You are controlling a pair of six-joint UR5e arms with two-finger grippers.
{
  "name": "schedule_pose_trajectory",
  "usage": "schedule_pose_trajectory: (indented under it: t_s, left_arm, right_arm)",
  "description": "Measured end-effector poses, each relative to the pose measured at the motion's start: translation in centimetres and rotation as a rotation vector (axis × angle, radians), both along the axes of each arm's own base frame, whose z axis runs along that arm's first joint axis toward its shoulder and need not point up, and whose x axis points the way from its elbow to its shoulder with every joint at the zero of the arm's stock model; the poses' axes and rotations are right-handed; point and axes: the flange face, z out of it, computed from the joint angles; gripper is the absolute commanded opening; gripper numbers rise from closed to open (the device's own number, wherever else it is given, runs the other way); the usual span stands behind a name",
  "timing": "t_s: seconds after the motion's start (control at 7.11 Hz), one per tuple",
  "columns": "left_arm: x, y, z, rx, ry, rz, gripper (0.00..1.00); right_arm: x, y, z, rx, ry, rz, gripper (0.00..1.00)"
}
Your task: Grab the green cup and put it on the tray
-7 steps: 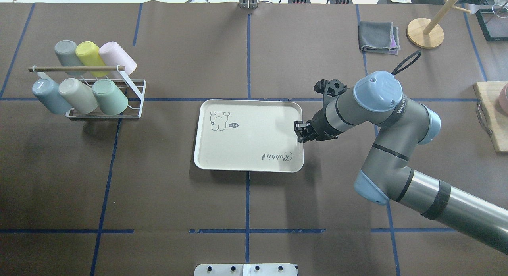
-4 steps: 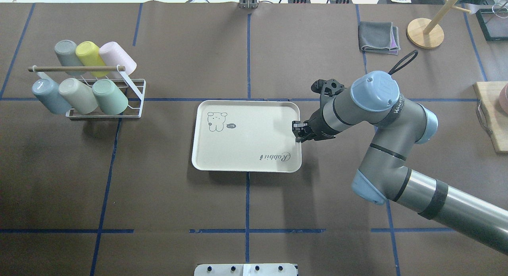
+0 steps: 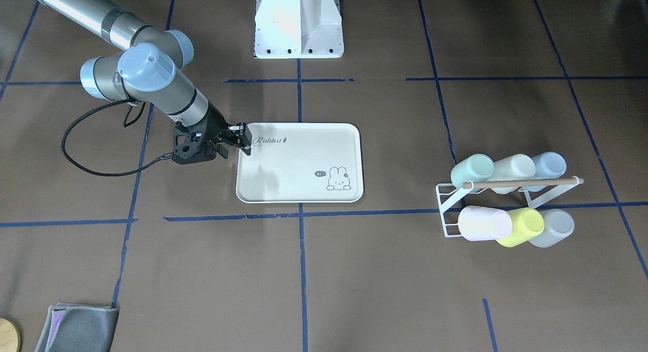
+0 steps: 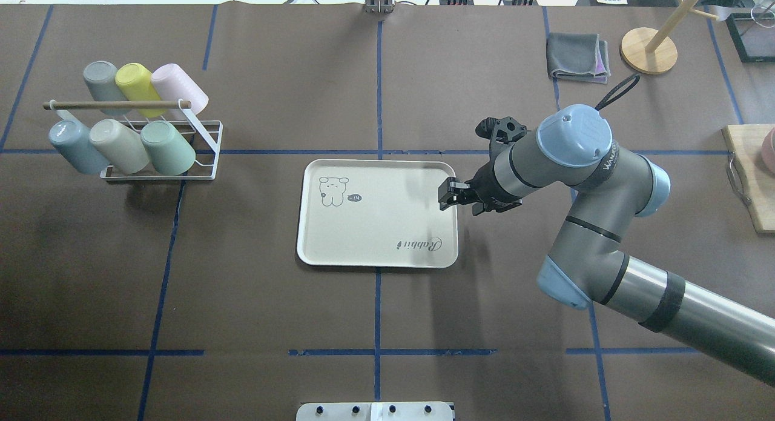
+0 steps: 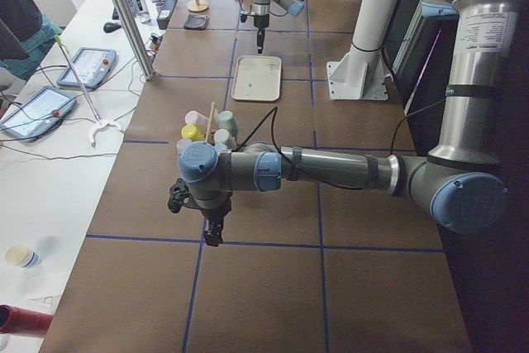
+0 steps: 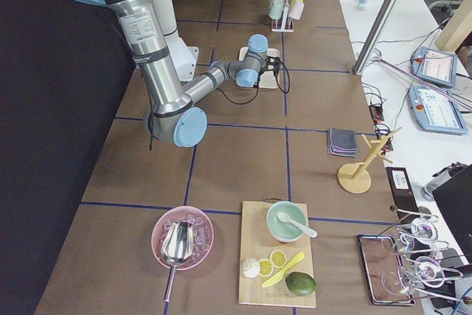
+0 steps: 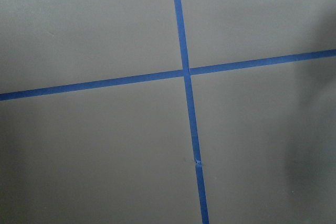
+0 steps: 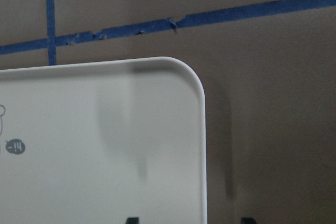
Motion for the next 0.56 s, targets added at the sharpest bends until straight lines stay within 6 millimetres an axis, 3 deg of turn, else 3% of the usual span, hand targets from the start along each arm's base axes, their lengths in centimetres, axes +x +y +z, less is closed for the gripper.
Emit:
schedule_pose_trajectory:
  t_s: [0.28,0.56]
  left_arm:
    - [0.2,0.1,-3.7,0.071,0.028,0.0,1.0]
    - [1.1,-0.6,-9.4,0.18,0.092,0.015,0.99]
  right_arm:
    - [3.1,-1.7,-1.1,-0.024,0.008,0.031,1.0]
    - [7.5,-3.2,-2.8,-0.067,0.039,0.071,1.0]
